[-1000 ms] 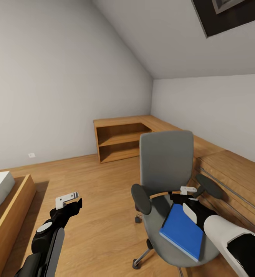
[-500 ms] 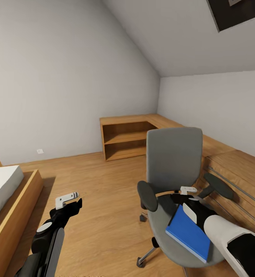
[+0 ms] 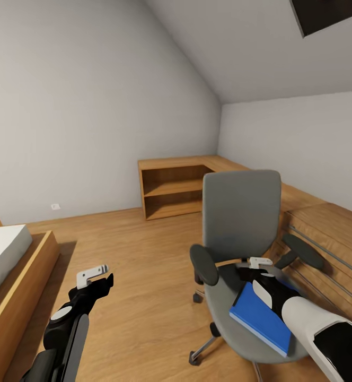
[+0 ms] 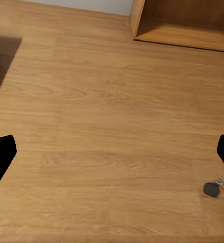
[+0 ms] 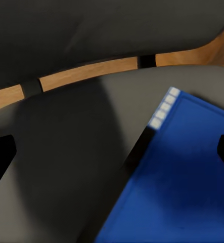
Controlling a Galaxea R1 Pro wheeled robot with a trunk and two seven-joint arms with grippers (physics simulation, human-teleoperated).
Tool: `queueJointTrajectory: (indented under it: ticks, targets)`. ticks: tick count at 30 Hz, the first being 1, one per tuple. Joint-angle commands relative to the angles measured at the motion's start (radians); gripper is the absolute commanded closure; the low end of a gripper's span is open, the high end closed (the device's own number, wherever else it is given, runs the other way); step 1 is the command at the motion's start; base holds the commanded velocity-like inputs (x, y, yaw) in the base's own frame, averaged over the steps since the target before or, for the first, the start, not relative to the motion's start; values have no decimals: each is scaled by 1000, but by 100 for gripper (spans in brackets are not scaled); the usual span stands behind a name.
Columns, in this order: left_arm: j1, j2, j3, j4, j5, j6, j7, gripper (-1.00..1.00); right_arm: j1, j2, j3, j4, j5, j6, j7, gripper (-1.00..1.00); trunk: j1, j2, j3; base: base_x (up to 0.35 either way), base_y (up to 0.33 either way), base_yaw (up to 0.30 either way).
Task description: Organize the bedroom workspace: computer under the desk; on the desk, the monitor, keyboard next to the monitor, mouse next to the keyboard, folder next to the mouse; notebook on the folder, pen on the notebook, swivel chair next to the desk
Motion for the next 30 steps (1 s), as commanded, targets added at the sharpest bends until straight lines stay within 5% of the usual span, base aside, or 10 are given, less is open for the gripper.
queueJointTrajectory:
  ticks: [1,6,22,30]
  targets:
    - [-1,-1,0,-1,6,5,5,-100,0,-1,8,-3,-6,7,-7,-100,4,-8,-4,0,0,0]
    - [-1,-1,0,-1,6,5,5,-100,0,-1,9,-3,-6,7,-7,-100,23,-43,-20,0,0,0]
    - [-1,-1,0,-1,4,5,5,-100,0,-1,8,-3,-6,8,-11,-100,23,-43,-20,0,0,0]
    - [-1,-1,0,-1,4,5,5,-100,0,2,10,-4,-5,11,-84,-100,23,-43,-20,0,0,0]
